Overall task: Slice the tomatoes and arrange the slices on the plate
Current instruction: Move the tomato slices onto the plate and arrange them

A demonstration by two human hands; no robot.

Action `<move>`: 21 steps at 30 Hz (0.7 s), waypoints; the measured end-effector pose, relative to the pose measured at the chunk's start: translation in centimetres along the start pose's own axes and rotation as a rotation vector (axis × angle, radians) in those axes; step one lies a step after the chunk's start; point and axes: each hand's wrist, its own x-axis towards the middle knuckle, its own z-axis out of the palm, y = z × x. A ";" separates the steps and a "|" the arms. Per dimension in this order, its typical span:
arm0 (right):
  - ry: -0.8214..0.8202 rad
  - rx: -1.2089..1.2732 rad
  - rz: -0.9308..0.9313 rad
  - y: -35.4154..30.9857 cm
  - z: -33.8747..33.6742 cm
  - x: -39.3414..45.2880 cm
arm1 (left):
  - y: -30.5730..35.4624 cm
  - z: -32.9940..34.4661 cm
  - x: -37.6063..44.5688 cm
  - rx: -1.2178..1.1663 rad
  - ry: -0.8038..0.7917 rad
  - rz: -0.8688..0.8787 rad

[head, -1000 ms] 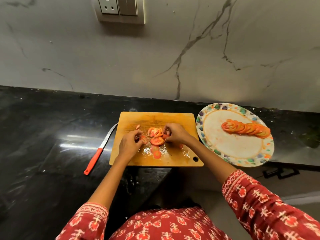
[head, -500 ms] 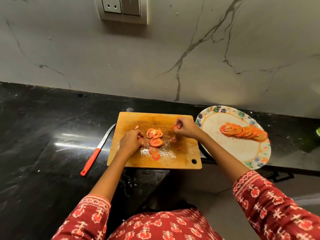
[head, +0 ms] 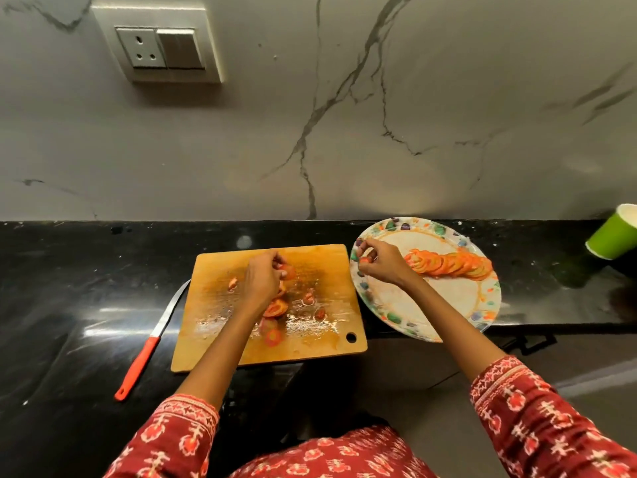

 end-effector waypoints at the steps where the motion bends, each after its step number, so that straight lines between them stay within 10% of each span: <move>1: 0.028 -0.012 0.017 1.0 -1.0 -0.1 | 0.7 1.0 0.3 -0.019 -0.037 0.019; 21: -0.061 -0.329 0.125 9.0 -7.7 2.6 | 9.2 14.6 5.1 -0.074 -0.335 0.094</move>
